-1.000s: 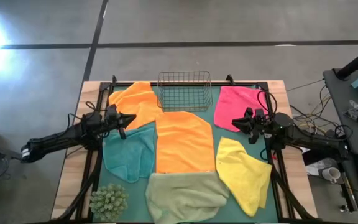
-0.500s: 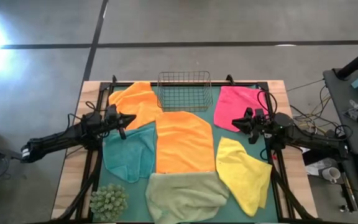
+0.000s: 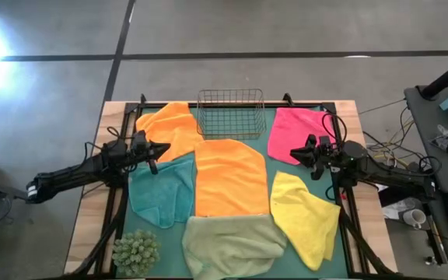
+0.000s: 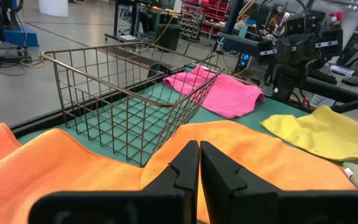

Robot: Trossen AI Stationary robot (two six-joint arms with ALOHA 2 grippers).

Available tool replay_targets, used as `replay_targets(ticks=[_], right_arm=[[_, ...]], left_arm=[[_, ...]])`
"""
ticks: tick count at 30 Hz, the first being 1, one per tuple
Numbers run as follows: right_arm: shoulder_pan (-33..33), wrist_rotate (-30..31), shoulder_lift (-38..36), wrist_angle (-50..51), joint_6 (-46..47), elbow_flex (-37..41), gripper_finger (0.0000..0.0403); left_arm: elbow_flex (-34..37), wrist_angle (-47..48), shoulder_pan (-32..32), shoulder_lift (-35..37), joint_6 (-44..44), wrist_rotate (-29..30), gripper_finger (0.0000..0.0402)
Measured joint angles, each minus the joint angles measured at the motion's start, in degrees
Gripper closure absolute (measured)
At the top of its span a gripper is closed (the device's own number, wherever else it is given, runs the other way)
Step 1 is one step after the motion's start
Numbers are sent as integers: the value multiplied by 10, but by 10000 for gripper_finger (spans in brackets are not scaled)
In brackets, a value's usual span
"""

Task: Fold microfiber towels

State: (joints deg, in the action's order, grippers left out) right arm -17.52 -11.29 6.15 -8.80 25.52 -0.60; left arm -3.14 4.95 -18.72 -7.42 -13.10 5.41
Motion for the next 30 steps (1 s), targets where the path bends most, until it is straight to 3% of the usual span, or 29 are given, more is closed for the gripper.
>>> replay_targets(ticks=[25,30], right_arm=[[0,0,0,0,0,0,344],[0,0,0,0,0,0,344]], left_arm=[[0,-23,0,-2,0,-22,401],[0,-24,0,-8,-1,-21,371]])
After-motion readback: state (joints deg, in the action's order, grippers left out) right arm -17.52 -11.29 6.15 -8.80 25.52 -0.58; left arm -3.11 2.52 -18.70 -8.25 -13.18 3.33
